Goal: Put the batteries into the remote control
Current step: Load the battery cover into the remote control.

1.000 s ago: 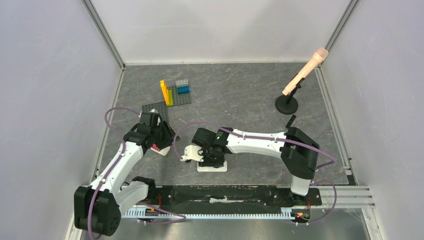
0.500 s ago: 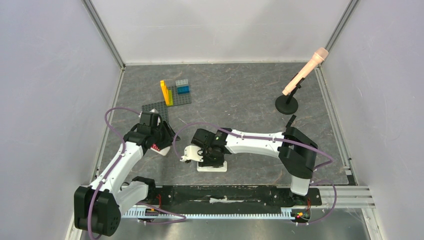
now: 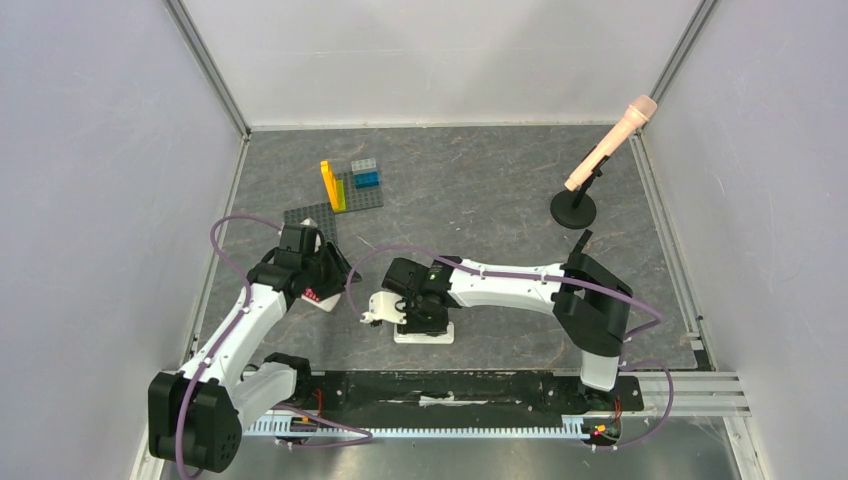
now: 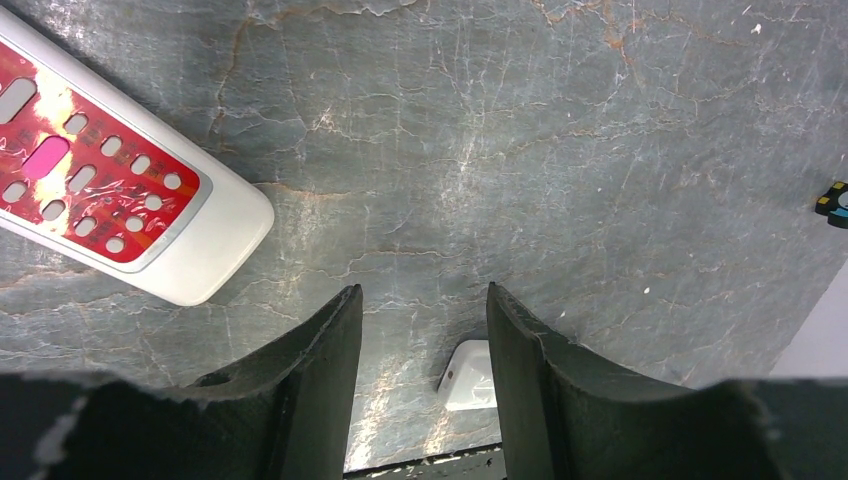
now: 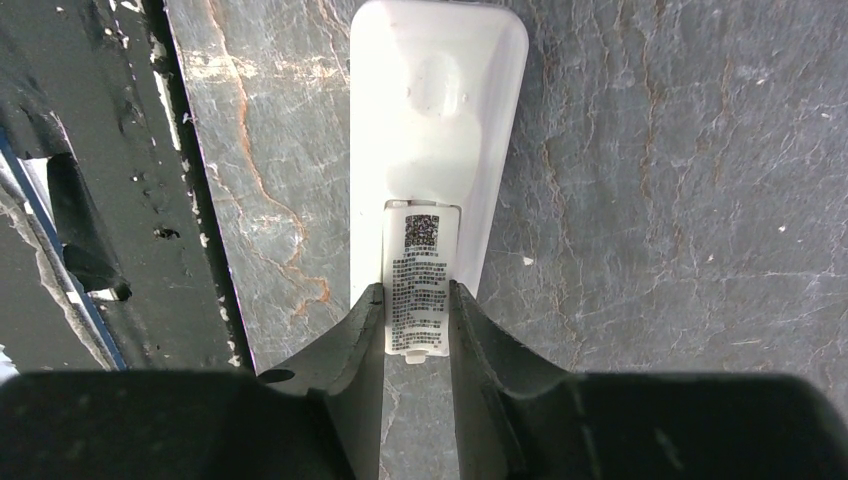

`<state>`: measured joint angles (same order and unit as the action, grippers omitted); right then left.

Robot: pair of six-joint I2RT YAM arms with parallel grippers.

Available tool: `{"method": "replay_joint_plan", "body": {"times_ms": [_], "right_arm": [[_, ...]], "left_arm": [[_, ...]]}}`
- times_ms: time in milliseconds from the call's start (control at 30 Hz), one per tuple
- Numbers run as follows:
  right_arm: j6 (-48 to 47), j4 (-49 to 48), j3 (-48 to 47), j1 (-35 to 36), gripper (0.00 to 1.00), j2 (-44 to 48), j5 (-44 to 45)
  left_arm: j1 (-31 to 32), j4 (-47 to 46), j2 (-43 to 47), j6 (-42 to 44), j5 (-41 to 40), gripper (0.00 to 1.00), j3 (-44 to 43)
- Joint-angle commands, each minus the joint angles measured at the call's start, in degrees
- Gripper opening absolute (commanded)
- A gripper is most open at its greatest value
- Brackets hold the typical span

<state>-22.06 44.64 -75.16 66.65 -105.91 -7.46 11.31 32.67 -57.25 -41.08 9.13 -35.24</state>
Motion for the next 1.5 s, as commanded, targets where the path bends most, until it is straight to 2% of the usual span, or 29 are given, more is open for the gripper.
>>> {"method": "replay_joint_plan", "body": {"times_ms": [0,333,400,500,567,833,967,1100,1267,1367,1467], "right_arm": [[1.3,0.5,-3.0,0.3,0.11,-1.4,-1.1],[1.5,0.5,-3.5,0.2,0.13,-1.2,-1.8],[1.4,0.5,-3.2,0.2,0.17,-1.2,-1.3],[1.6,0.5,-2.8,0.2,0.30,-1.1,-1.0],[1.6,0.5,-2.5,0.2,0.35,-0.6,-0.4],[2.3,-0.6,-1.4,-0.4,0.47,3.4,-0.2],[5.8,-2.4,-1.2,-1.7,0.51,5.6,-0.7],[15.2,-5.4,-0.1,-5.0,0.52,7.2,0.4],[33.6,-9.4,5.6,-7.6,0.55,9.7,6.1],[47.2,-10.1,10.1,-7.5,0.57,12.2,11.1],[59.1,-12.8,15.8,-7.6,0.60,15.7,13.6]], "left_arm": [[-0.3,-1.7,0.8,2.0,0.2,0.55,-0.1],[-0.3,-1.8,0.8,2.0,0.3,0.55,0.1],[-0.3,-1.9,0.9,1.9,0.4,0.55,0.2],[-0.3,-1.9,0.8,2.0,0.4,0.55,0.1],[-0.3,-1.9,0.8,2.0,0.4,0.55,0.2],[-0.4,-2.0,0.9,2.0,0.4,0.55,0.0],[-0.4,-2.0,1.1,1.9,1.0,0.55,-0.1],[-0.4,-3.0,0.5,1.7,6.6,0.55,0.9],[-0.1,-9.1,-0.8,0.3,21.0,0.56,5.7],[2.0,-10.3,0.3,-0.8,21.4,0.58,8.0],[6.8,-10.7,2.0,-2.5,17.6,0.60,9.1]]}}
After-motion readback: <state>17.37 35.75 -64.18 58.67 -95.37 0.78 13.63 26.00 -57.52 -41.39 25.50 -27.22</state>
